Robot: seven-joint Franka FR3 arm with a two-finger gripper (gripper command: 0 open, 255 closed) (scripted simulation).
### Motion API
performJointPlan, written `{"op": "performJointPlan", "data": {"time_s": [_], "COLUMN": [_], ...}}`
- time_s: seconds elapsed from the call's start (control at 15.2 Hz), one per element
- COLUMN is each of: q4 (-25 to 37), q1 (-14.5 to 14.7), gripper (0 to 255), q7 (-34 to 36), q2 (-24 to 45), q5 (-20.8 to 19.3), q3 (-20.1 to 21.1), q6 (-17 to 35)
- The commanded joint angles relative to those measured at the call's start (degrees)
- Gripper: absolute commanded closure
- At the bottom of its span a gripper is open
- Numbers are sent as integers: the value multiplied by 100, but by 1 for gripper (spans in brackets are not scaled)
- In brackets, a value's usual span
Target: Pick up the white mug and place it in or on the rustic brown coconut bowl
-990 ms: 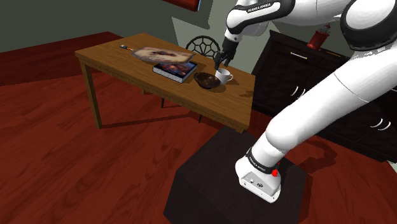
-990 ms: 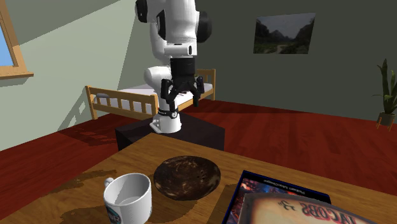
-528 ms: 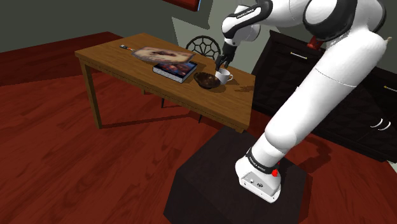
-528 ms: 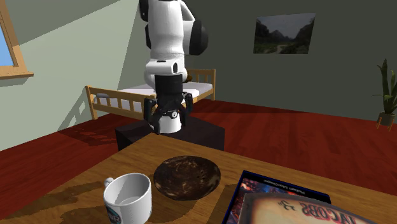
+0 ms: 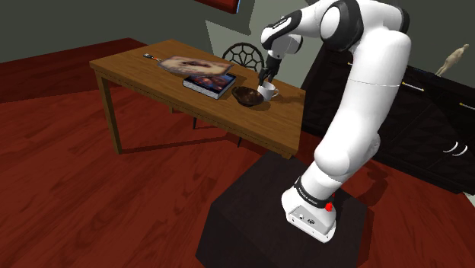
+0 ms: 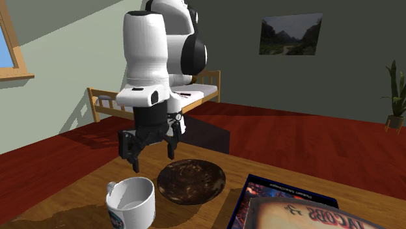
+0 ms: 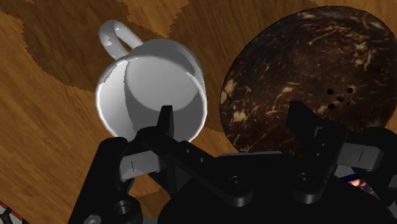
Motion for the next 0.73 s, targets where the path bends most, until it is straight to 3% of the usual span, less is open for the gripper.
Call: {"op": "performJointPlan", "data": {"time_s": [0.0,0.66], "q4": [387,322], "q1": [-163,-269], "gripper": [0,0], "q7": [-183,-312], "q2": [422,808], "q5": [177,373], "q3": [41,152], "q6": [1,428]}}
